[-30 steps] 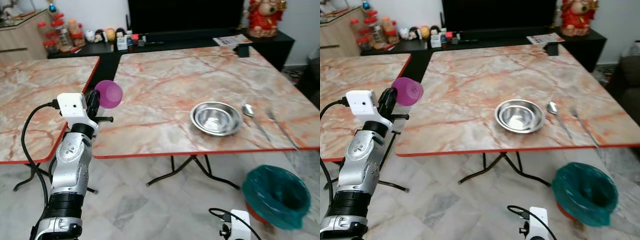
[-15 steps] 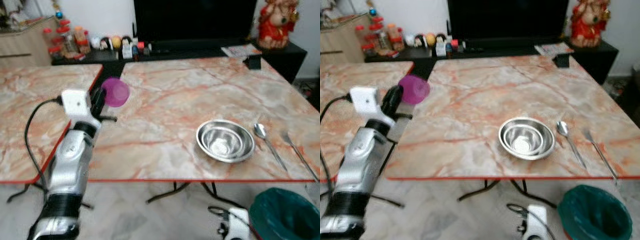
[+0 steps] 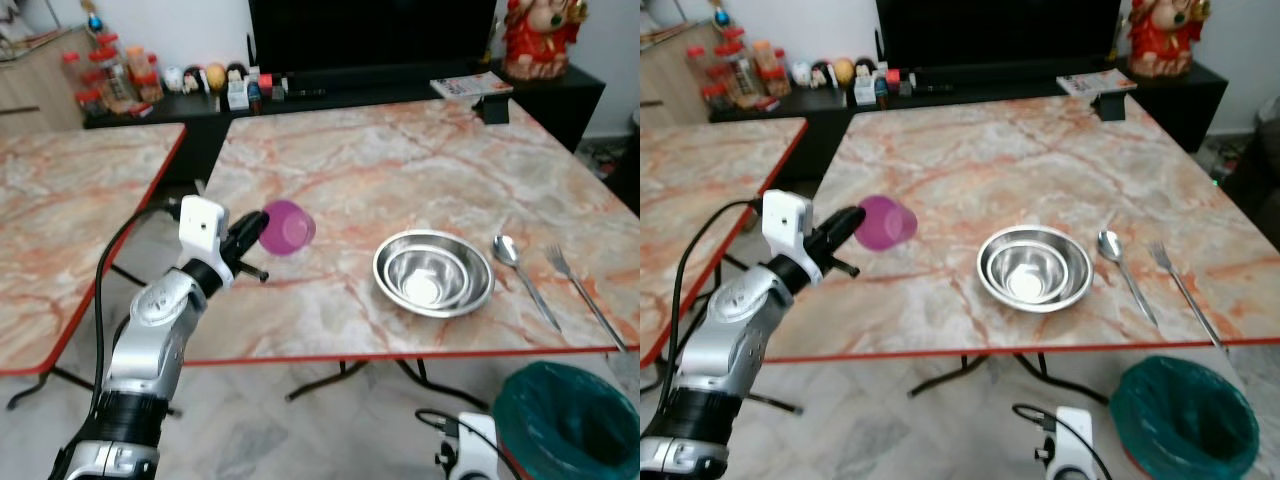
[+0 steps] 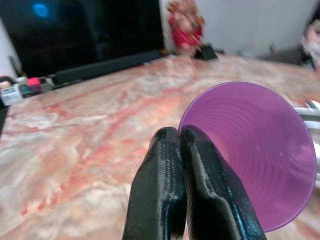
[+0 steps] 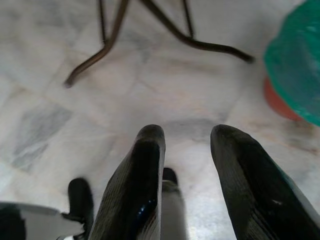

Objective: Setting the table

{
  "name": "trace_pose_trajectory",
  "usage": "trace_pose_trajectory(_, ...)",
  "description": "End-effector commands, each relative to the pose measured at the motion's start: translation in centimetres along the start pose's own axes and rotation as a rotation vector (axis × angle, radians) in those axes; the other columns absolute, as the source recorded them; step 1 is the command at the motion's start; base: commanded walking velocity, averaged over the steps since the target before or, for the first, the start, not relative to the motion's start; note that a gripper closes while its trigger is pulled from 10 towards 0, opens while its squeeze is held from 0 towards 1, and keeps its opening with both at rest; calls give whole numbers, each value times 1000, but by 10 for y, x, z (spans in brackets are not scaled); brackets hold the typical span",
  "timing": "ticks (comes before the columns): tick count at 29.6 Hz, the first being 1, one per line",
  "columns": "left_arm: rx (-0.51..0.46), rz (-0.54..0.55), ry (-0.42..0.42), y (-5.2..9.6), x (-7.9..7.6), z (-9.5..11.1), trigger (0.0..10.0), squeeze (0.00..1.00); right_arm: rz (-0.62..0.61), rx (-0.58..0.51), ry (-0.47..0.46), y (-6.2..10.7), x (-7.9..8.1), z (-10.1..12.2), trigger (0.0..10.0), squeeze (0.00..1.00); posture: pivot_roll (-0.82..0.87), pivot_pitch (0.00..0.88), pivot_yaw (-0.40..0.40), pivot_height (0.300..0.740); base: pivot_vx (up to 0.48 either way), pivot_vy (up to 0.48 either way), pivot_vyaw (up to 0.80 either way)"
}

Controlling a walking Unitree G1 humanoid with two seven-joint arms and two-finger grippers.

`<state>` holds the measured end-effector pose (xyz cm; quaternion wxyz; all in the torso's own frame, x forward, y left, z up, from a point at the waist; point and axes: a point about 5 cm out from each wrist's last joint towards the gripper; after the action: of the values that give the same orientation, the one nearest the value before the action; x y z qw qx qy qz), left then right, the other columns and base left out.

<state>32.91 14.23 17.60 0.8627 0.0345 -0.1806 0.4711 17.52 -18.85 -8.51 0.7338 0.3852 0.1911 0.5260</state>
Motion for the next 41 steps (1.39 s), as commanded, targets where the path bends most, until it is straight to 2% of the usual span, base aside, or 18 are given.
trace_pose_trajectory(1, 28, -51, -32, -8, -4, 1, 10000, 0, -5, 5, -3, 0, 0, -1, 10000, 0, 37, 11, 84, 703, 0, 0, 0)
trace_pose_trajectory(6, 157, -121, -93, -29, -15, -11, 10000, 0, -12, 9, -12, 1, 1, -3, 10000, 0, 36, 8, 94, 703, 0, 0, 0)
trace_pose_trajectory(9, 139, -163, -106, -37, -21, -7, 10000, 0, -14, 10, -18, 1, 1, -4, 10000, 0, 32, 8, 101, 703, 0, 0, 0)
trace_pose_trajectory(11, 152, -205, -131, -48, -27, -4, 10000, 0, -16, 10, -25, 1, 2, -5, 10000, 0, 28, 5, 106, 703, 0, 0, 0)
trace_pose_trajectory(17, 182, -228, -133, -62, -30, -1, 10000, 0, -25, 12, -39, 2, 2, -8, 10000, 0, 16, 6, 116, 703, 0, 0, 0)
trace_pose_trajectory(21, 186, -229, -134, -63, -30, -2, 10000, 0, -25, 12, -39, 2, 2, -8, 10000, 0, 16, 6, 116, 703, 0, 0, 0)
trace_pose_trajectory(22, 201, -211, -148, -66, -21, 2, 10000, 0, -27, 12, -41, 2, 1, -8, 10000, 0, 23, 13, 120, 703, 0, 0, 0)
trace_pose_trajectory(23, 201, -211, -148, -66, -21, 2, 10000, 0, -27, 12, -41, 2, 1, -8, 10000, 0, 23, 13, 120, 703, 0, 0, 0)
trace_pose_trajectory(24, 240, -191, -175, -68, -7, 9, 10000, 0, -29, 14, -43, 2, 1, -9, 10000, 0, 23, 13, 120, 703, 0, 0, 0)
trace_pose_trajectory(26, 267, -205, -198, -68, -2, 10, 10000, 0, -30, 15, -43, 2, 1, -9, 10000, 0, 23, 13, 120, 703, 0, 0, 0)
trace_pose_trajectory(29, 288, -230, -167, -69, 3, 10, 10000, 0, -26, 20, -40, 2, 2, -10, 10000, 0, 28, 2, 128, 703, 0, 0, 0)
trace_pose_trajectory(32, 303, -241, -145, -70, 3, 10, 10000, 0, -25, 21, -40, 2, 3, -10, 10000, 0, 25, 0, 133, 703, 0, 0, 0)
trace_pose_trajectory(35, 321, -329, -66, -73, -2, 13, 10000, 0, -22, 24, -44, 3, 4, -11, 10000, 0, 20, 0, 139, 703, 0, 0, 0)
trace_pose_trajectory(39, 329, -398, -73, -73, -8, 13, 10000, 0, -21, 27, -46, 3, 5, -12, 10000, 0, 17, 0, 144, 703, 0, 0, 0)
trace_pose_trajectory(41, 310, -422, -109, -74, -12, 15, 10000, 0, -23, 32, -43, 3, 5, -13, 10000, 0, 17, 0, 145, 703, 0, 0, 0)
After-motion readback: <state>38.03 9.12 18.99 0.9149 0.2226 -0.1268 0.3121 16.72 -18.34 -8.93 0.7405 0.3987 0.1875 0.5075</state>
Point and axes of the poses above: a point about 5 cm out from each wrist's last joint towards the gripper, its own y axis pointing back from the gripper into the wrist, its own z axis along the axis of the wrist's last joint, x = y × z, and after that the axes turned 15 degrees about -y, right-handed
